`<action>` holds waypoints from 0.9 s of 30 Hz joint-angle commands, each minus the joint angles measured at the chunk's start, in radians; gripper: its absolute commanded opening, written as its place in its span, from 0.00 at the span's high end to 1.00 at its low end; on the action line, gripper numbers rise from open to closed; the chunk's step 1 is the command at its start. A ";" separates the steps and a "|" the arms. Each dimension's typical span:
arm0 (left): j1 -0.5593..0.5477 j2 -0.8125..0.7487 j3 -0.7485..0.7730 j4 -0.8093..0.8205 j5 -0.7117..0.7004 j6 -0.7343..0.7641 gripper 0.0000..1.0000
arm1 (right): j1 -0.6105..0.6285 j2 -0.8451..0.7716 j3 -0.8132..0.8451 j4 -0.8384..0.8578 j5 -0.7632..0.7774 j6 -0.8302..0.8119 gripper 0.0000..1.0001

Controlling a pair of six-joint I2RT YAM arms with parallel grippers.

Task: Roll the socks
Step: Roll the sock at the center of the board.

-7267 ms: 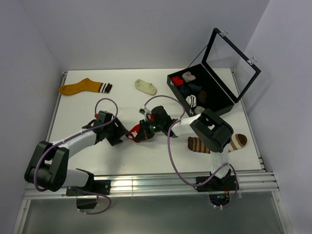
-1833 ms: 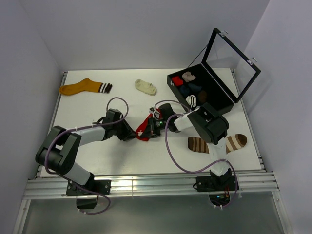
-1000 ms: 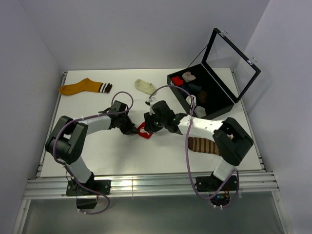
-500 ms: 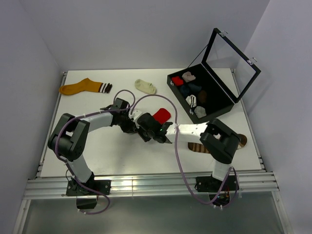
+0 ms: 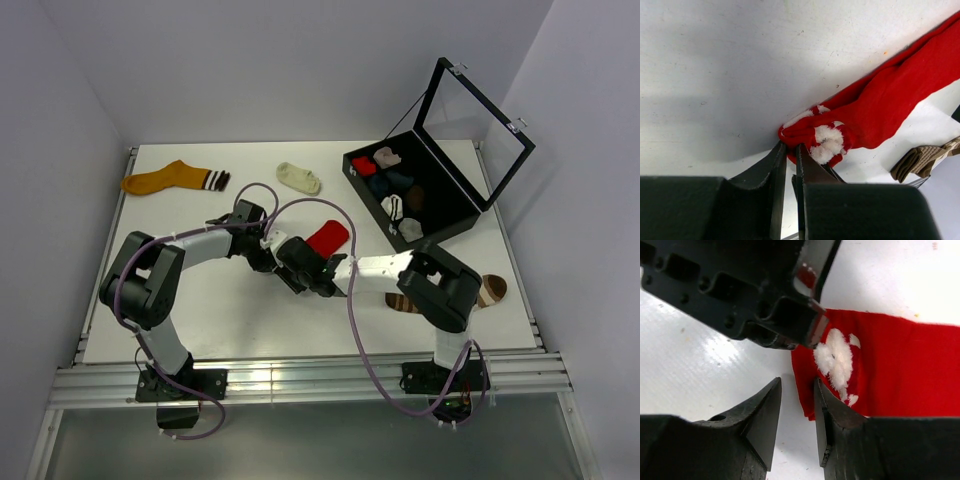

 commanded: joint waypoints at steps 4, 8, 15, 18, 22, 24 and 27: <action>0.001 0.060 -0.036 -0.135 -0.150 0.060 0.84 | 0.006 0.019 -0.079 0.002 0.181 0.032 0.60; 0.001 0.069 -0.036 -0.135 -0.152 0.057 0.85 | 0.009 -0.047 -0.098 0.006 0.150 0.034 0.60; 0.002 0.083 -0.018 -0.143 -0.147 0.055 0.85 | 0.023 -0.079 -0.053 -0.002 0.136 0.014 0.60; 0.001 0.086 -0.006 -0.152 -0.147 0.055 0.85 | 0.022 -0.067 -0.035 -0.028 0.131 0.009 0.60; 0.001 0.088 0.002 -0.158 -0.142 0.057 0.85 | 0.023 -0.044 -0.030 -0.027 0.146 -0.018 0.60; 0.001 0.086 0.004 -0.163 -0.144 0.058 0.85 | 0.025 -0.047 -0.033 -0.020 0.152 -0.018 0.60; 0.001 0.088 0.004 -0.167 -0.144 0.061 0.85 | 0.032 -0.072 -0.033 -0.016 0.152 -0.027 0.60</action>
